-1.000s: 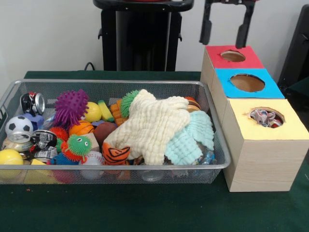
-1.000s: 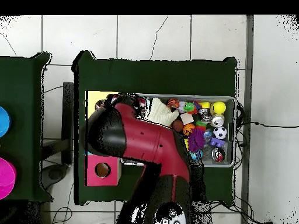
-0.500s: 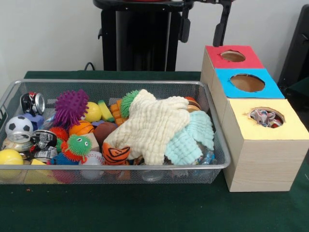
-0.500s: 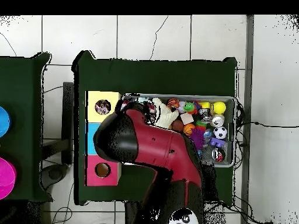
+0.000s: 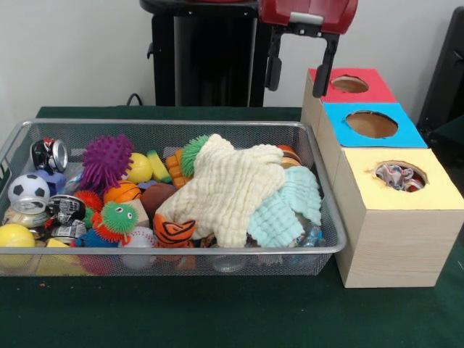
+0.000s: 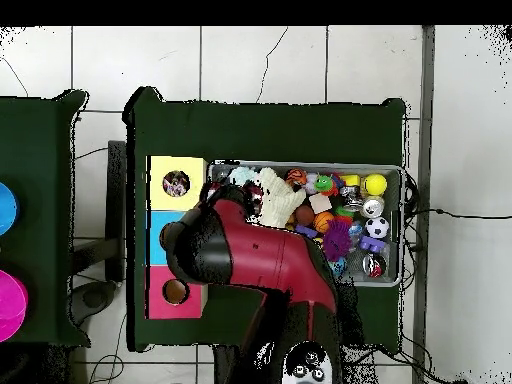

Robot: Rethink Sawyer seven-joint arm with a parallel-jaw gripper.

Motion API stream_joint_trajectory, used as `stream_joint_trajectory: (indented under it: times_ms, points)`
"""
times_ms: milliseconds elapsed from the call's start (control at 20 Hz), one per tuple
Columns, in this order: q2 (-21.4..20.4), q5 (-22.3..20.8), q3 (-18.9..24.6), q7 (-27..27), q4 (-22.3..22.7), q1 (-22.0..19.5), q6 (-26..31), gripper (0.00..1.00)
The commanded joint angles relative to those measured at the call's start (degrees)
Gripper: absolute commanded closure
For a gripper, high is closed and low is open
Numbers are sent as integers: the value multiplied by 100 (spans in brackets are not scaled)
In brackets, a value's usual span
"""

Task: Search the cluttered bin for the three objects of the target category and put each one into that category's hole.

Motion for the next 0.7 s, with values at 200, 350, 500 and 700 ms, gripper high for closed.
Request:
stream_joint_trajectory:
  times_ms: [200,350,500,700]
  points:
    - [394,-594,621,448,658,-340,-556,0]
    - [597,-709,623,553,599,-341,-802,0]
    - [758,-791,492,662,534,-238,-977,0]
    - [850,-881,459,637,477,-231,-1064,0]
